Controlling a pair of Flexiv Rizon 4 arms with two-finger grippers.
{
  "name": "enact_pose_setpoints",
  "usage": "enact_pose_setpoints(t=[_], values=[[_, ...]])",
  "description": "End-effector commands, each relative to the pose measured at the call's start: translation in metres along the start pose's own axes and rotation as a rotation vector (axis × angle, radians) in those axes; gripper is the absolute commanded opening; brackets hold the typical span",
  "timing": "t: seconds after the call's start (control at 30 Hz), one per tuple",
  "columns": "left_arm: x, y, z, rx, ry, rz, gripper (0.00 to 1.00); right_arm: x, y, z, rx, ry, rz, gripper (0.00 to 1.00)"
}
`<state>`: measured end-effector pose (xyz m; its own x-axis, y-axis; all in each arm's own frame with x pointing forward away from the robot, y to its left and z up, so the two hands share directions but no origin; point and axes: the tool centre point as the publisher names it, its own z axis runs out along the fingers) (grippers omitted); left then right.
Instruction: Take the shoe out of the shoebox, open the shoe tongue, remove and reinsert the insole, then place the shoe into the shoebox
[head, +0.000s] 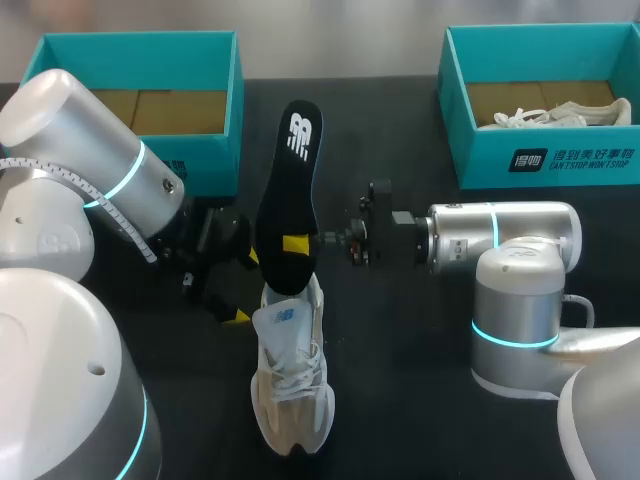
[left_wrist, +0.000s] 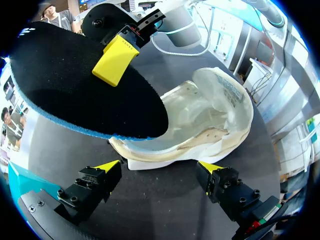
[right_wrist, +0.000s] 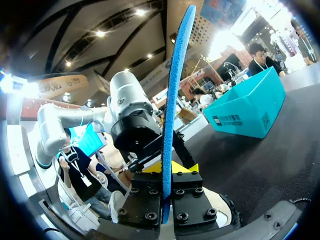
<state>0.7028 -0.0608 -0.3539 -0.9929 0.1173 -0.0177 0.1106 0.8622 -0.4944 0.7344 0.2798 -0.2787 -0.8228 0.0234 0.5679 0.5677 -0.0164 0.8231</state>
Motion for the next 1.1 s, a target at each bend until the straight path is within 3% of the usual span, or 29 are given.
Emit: enact_pose_setpoints(t=[0.03, 1.1], values=[[0.000, 0.000, 0.001, 0.000, 0.001, 0.001, 1.00, -0.006, -0.001, 0.001, -0.005, 0.006, -0.009, 0.00], [0.000, 0.000, 0.001, 0.000, 0.001, 0.001, 1.00, -0.018, -0.020, -0.003, 0.012, 0.042, -0.035, 0.00]])
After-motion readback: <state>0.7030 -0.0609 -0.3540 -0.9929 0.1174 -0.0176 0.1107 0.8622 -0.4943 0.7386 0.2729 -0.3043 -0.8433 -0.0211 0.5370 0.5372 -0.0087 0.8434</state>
